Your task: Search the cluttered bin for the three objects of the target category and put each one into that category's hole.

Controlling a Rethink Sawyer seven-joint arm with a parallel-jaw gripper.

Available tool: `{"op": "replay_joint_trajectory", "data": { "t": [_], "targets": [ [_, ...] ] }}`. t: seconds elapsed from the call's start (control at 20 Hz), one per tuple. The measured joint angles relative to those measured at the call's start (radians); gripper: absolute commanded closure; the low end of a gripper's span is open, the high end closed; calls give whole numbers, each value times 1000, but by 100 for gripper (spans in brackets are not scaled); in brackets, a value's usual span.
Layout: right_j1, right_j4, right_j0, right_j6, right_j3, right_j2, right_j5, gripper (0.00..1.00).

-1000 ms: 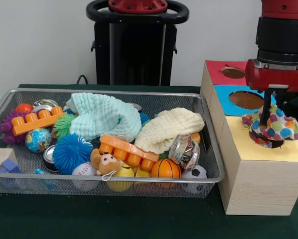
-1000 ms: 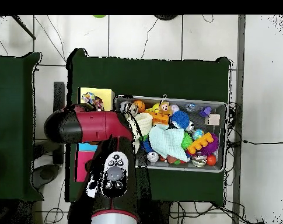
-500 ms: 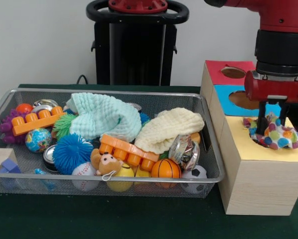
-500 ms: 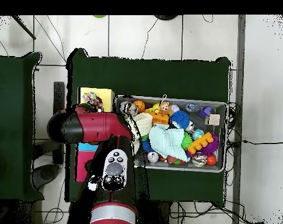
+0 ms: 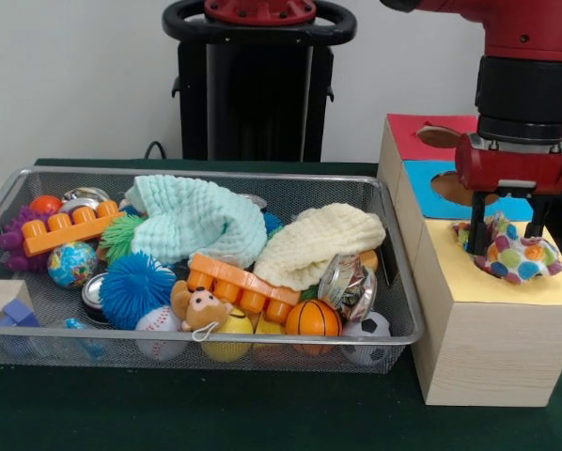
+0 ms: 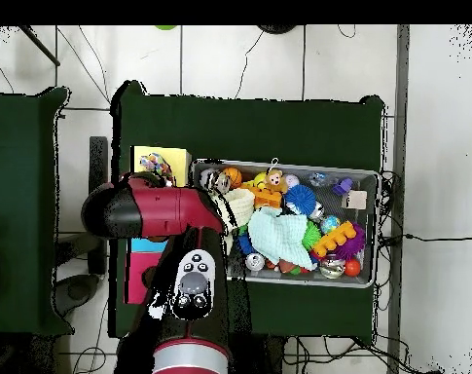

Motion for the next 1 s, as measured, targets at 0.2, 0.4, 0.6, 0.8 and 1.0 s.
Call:
{"op": "replay_joint_trajectory", "data": {
  "t": [0.2, 0.4, 0.6, 0.8, 1.0],
  "targets": [
    [0, 6, 0, 0, 0, 0, 0, 0],
    [-4, 13, 0, 0, 0, -1, 1, 0],
    [-22, 26, 0, 0, 1, -4, 17, 0],
    [-48, 34, 2, 0, 1, -11, 45, 0],
    [-81, 41, 5, 0, 1, -19, 77, 0]
  ]
}}
